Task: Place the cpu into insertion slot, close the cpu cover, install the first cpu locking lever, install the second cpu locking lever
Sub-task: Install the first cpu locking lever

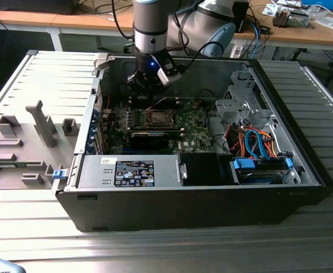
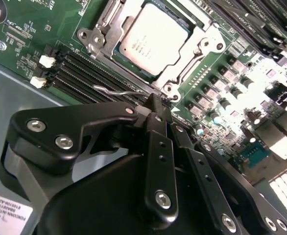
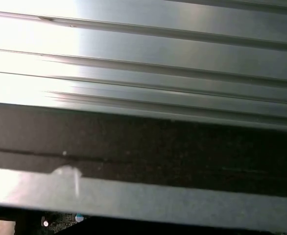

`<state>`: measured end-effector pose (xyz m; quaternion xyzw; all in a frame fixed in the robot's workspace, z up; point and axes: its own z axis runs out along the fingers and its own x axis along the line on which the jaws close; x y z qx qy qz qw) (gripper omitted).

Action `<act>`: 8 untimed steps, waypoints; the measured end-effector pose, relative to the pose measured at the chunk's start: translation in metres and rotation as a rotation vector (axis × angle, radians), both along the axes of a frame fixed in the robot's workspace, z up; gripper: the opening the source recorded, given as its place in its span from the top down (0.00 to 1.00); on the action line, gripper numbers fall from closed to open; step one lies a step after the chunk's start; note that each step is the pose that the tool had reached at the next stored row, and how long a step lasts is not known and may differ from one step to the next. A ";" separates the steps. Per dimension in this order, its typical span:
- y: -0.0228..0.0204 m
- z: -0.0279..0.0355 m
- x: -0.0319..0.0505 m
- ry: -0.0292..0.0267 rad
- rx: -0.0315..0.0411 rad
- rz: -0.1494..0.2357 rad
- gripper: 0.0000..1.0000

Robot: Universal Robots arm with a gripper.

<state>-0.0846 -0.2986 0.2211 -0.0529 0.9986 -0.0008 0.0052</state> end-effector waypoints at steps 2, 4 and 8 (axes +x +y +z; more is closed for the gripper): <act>0.0003 -0.0018 0.0013 0.0000 0.0001 0.000 0.89; 0.0003 -0.0029 0.0030 0.0000 0.0001 0.000 0.89; 0.0003 -0.0059 0.0083 0.0005 0.0000 0.000 0.89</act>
